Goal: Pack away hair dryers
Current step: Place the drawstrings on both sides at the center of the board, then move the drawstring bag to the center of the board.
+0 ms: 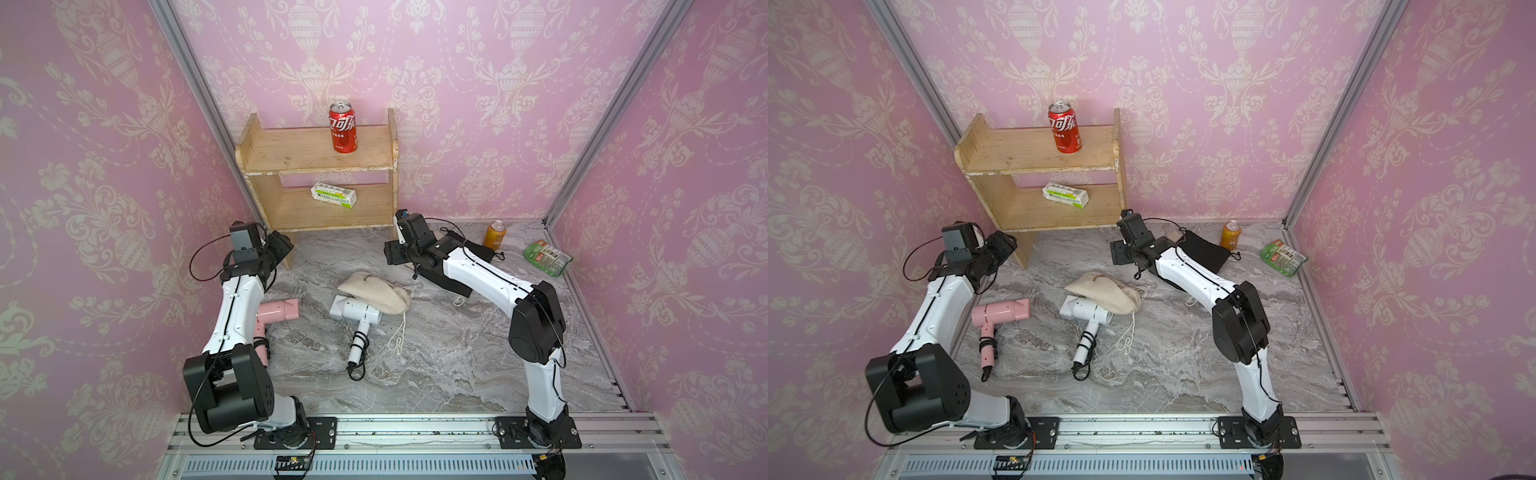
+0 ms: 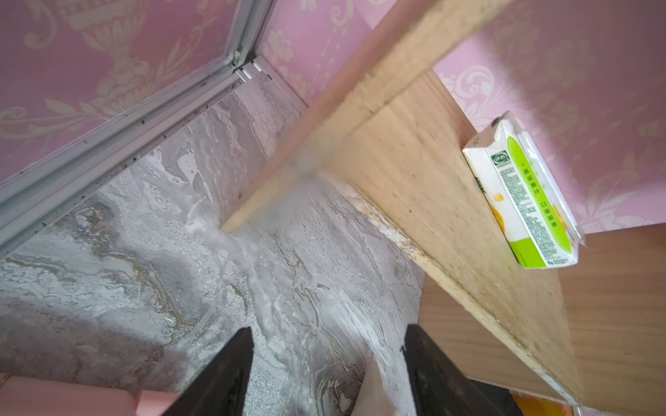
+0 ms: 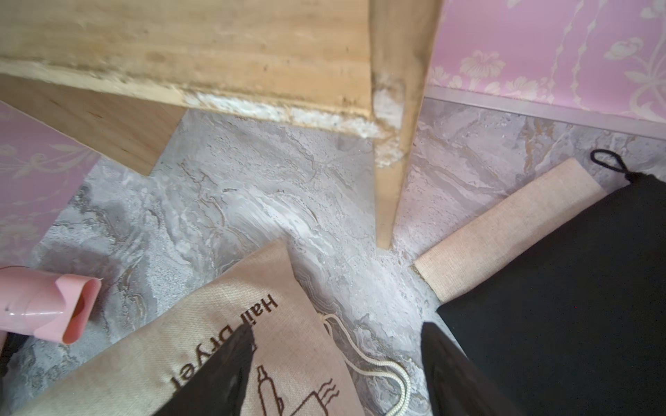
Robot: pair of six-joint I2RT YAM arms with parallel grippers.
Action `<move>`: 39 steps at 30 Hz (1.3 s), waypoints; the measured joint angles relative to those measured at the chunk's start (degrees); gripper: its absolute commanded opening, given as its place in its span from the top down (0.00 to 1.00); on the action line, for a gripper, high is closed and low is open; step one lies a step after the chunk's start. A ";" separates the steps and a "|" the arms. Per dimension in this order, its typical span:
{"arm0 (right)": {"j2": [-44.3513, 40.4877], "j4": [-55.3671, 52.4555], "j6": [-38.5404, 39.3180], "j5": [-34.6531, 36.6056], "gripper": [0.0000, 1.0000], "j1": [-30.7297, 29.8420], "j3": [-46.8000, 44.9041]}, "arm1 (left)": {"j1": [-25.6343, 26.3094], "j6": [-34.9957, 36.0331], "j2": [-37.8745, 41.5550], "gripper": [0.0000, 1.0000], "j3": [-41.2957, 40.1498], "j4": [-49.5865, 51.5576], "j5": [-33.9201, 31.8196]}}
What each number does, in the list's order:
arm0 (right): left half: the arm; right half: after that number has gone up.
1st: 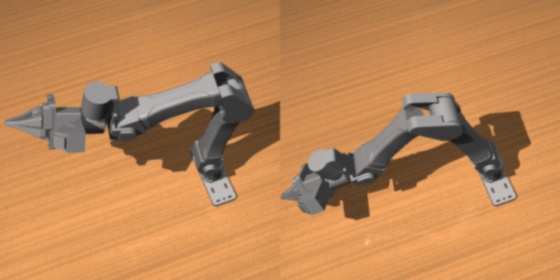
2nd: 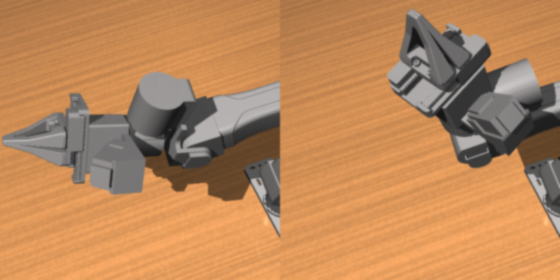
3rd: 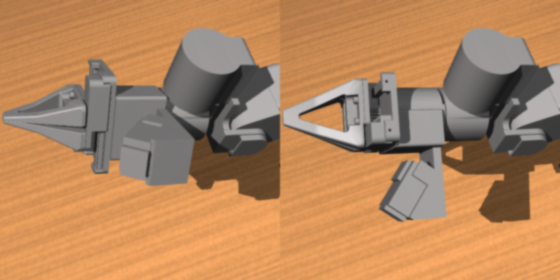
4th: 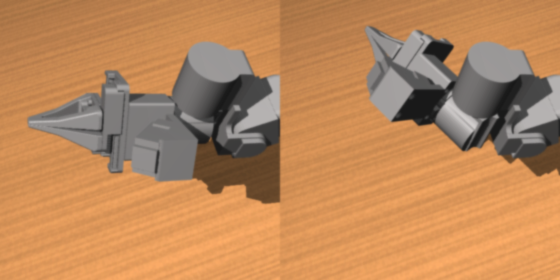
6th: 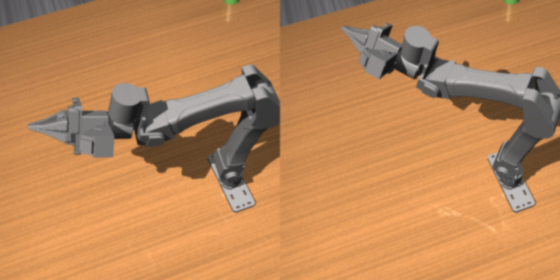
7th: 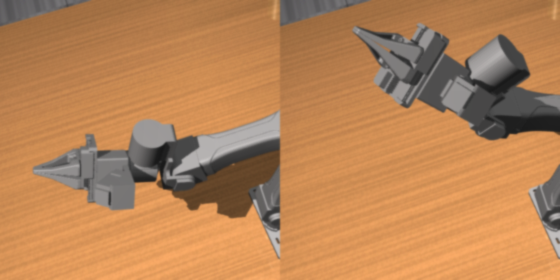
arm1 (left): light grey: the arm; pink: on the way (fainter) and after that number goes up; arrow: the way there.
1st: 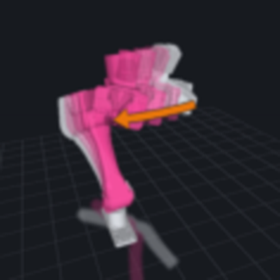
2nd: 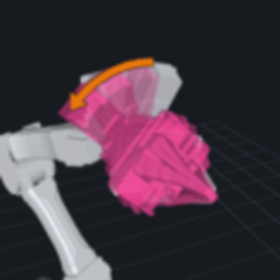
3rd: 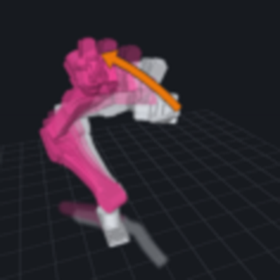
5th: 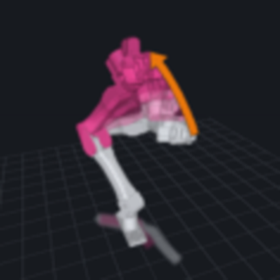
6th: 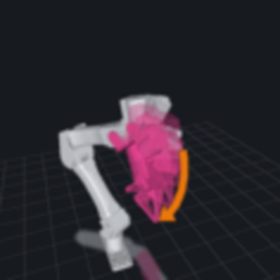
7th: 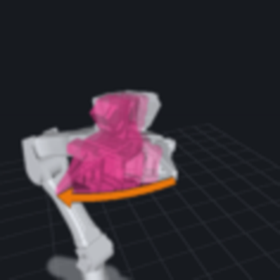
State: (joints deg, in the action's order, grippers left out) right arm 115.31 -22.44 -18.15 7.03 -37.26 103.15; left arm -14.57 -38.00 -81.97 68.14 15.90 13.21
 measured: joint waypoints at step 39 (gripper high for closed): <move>1.05 23.26 2.97 -14.88 0.32 -5.20 -20.15 | 12.79 5.14 14.47 0.20 -14.51 12.55 -2.19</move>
State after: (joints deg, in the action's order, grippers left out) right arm 116.36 0.82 -15.18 -7.86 -42.46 83.00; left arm -1.78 -32.86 -67.51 53.63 28.45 11.03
